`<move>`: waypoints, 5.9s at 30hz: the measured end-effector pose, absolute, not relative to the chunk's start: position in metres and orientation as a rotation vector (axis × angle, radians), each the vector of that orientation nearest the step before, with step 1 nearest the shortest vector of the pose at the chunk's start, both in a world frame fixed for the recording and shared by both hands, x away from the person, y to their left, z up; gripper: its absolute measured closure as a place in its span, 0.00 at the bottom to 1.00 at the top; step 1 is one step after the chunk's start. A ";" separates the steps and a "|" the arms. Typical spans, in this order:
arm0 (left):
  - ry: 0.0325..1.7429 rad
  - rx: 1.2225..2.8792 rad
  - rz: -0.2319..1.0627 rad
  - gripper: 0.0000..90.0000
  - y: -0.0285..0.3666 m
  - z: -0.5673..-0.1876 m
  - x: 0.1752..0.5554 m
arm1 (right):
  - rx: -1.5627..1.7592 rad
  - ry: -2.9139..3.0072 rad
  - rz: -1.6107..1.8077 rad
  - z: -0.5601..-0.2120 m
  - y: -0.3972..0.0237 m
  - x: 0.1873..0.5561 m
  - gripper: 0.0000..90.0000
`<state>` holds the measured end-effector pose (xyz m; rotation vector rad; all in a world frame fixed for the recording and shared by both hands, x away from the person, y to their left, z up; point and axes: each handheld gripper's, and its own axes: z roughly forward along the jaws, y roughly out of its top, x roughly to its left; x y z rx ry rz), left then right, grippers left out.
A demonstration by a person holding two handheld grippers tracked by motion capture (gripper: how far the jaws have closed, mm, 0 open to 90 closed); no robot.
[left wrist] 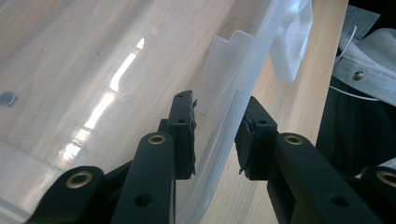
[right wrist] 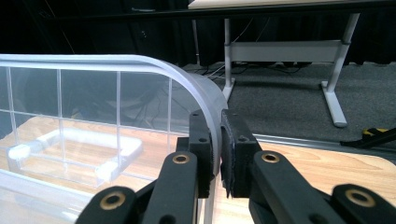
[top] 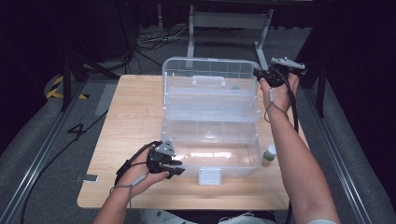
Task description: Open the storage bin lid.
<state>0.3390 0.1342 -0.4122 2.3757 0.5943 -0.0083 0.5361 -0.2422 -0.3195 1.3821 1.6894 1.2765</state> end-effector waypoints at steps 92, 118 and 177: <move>0.581 2.370 -0.027 0.79 0.135 -0.412 0.341 | 1.603 1.811 1.298 -0.388 -0.255 0.603 0.93; 0.579 2.369 -0.026 0.79 0.135 -0.412 0.341 | 1.666 1.823 1.288 -0.399 -0.255 0.609 0.93; 0.594 2.241 -0.041 0.69 0.156 -0.384 0.339 | 1.168 1.822 1.553 -0.349 -0.317 0.452 0.51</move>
